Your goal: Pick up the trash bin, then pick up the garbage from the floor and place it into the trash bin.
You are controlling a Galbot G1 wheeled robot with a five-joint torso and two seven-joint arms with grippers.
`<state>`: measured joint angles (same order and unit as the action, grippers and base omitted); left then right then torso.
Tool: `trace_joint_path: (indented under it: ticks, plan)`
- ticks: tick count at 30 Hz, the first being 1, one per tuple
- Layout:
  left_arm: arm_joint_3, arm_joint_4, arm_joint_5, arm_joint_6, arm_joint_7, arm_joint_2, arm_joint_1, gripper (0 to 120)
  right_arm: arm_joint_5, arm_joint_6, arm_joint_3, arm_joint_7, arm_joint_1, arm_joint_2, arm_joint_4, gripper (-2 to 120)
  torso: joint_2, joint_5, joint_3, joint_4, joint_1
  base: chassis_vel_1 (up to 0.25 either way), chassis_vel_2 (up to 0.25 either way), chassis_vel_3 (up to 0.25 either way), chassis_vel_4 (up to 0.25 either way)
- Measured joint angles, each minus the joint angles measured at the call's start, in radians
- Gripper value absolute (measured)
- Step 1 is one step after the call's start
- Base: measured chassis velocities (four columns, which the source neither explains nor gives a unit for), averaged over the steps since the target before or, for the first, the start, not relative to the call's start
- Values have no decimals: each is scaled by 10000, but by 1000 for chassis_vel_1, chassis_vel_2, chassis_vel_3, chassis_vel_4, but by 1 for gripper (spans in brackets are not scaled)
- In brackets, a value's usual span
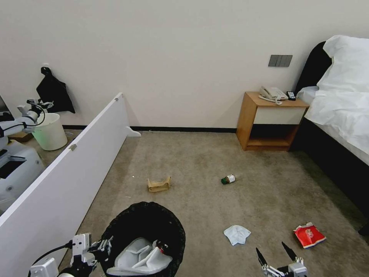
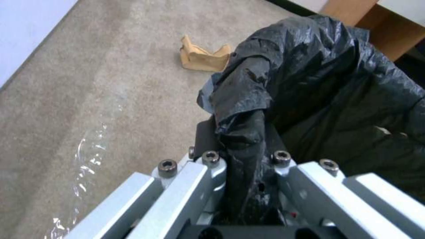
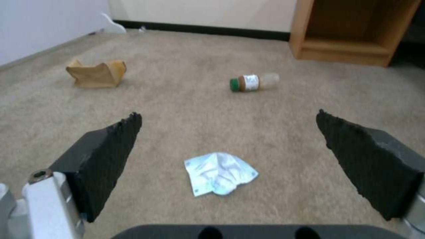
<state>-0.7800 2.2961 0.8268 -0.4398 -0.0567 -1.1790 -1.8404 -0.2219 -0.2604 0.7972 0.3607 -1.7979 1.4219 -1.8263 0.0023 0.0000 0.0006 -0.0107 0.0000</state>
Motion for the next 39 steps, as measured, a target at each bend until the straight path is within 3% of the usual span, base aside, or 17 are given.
trace_joint_path:
  ticks: [26, 39]
  plan:
    - [14, 128, -10, -8, 23, -28, -95, 4, -199, 19, 215, 234, 87, 61, 370, 100, 0, 0, 0, 0, 0, 0, 0, 0, 0]
    - [32, 107, -41, -20, 38, -25, -66, 4, -291, 12, 204, 347, 155, 64, 382, 100, 0, 0, 1, 0, 0, -68, 75, 76, -73]
